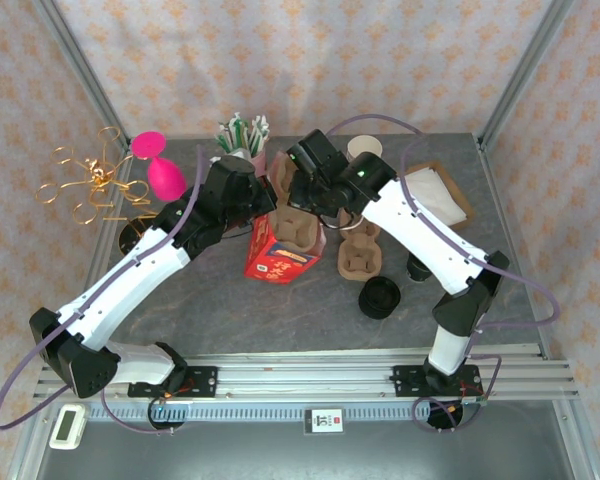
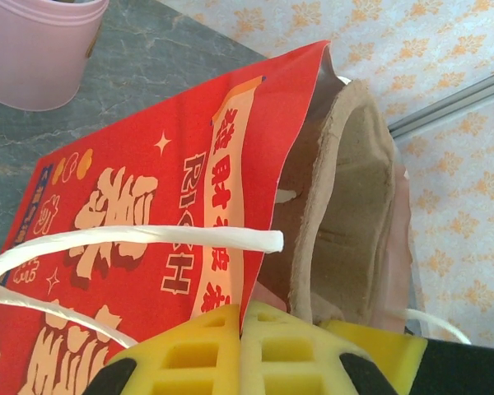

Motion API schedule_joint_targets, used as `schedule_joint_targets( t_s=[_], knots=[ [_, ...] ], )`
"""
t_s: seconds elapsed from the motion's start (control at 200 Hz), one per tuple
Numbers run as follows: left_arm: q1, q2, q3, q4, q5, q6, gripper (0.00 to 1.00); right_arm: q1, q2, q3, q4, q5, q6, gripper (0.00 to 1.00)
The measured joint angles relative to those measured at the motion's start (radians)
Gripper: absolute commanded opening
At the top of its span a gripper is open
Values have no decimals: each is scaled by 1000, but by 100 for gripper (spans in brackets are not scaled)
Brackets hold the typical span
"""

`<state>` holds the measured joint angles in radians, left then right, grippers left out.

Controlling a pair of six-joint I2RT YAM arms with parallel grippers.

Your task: Pack the takeout coffee

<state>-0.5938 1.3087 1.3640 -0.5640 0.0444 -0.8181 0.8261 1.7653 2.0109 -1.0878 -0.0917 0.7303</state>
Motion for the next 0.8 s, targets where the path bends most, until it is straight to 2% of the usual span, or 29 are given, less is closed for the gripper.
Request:
schedule_joint_targets(
  t_s=[0.551,0.801],
  knots=[
    [18,-34,-62,38,39,-1,0,-55,6,-111,16,-95,-2,15],
    [32,-44,-84,71,80,-16,0,-47,16,-68,17,-118,-10,15]
  ],
)
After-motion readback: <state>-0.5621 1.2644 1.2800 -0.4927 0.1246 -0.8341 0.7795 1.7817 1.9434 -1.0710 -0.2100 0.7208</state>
